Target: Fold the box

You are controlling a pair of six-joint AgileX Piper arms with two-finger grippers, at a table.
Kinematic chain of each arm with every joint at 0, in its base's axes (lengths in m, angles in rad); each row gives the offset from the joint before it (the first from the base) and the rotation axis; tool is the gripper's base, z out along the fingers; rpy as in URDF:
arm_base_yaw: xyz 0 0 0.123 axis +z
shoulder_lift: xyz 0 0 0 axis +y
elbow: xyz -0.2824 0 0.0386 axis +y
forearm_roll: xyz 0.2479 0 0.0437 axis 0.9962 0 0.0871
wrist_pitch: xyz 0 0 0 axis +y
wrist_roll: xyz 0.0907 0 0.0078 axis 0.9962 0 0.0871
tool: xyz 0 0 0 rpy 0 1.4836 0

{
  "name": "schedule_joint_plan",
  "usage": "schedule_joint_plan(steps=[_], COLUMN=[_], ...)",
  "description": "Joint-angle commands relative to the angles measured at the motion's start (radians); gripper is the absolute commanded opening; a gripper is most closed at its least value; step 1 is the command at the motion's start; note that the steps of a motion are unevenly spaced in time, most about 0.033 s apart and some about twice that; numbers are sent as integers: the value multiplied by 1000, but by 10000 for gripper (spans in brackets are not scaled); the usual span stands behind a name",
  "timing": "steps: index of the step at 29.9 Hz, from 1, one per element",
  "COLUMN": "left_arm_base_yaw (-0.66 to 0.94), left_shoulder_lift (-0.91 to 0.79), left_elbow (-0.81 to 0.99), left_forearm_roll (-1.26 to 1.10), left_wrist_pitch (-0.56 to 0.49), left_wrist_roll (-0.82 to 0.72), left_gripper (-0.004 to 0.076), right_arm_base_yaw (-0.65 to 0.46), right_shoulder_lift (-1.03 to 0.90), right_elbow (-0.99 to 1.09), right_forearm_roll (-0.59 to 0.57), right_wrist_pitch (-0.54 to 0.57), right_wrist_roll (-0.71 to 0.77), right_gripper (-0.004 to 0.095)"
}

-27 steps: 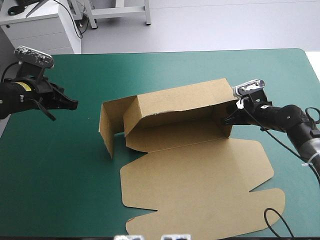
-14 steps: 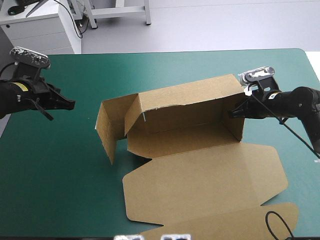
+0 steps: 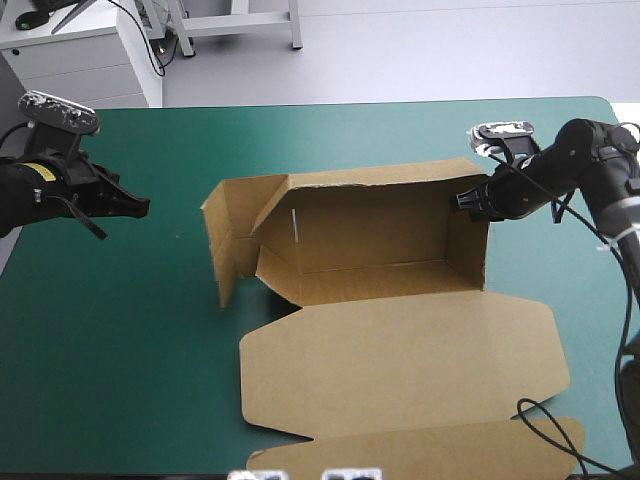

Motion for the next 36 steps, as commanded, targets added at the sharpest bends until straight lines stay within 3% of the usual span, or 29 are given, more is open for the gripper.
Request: schedule_joint_plan(steps=[1, 9, 17, 19, 27, 36], left_arm_base_yaw=[1, 1, 1, 1, 1, 1], left_shoulder_lift=[-25, -25, -18, -18, -18, -18], left_elbow=[-19, -2, 6, 6, 6, 6], left_forearm_roll=[-8, -8, -8, -8, -8, -8], left_wrist_pitch=[-56, -56, -57, -49, -45, -55], left_wrist_roll=[-3, -3, -3, -3, -3, -3], left_gripper=[6, 6, 6, 6, 6, 6], right_arm_base_yaw=[-1, -1, -1, -1, -1, -1], right_shoulder_lift=[42, 207, 239, 239, 239, 161], right_elbow=[-69, -149, -149, -149, -231, -317], right_forearm_roll=[-28, -41, -72, -61, -14, -11], right_wrist_pitch=[50, 47, -39, -50, 46, 51], right_wrist_roll=[42, 85, 69, 60, 47, 74], right_gripper=[-13, -13, 1, 66, 660, 694])
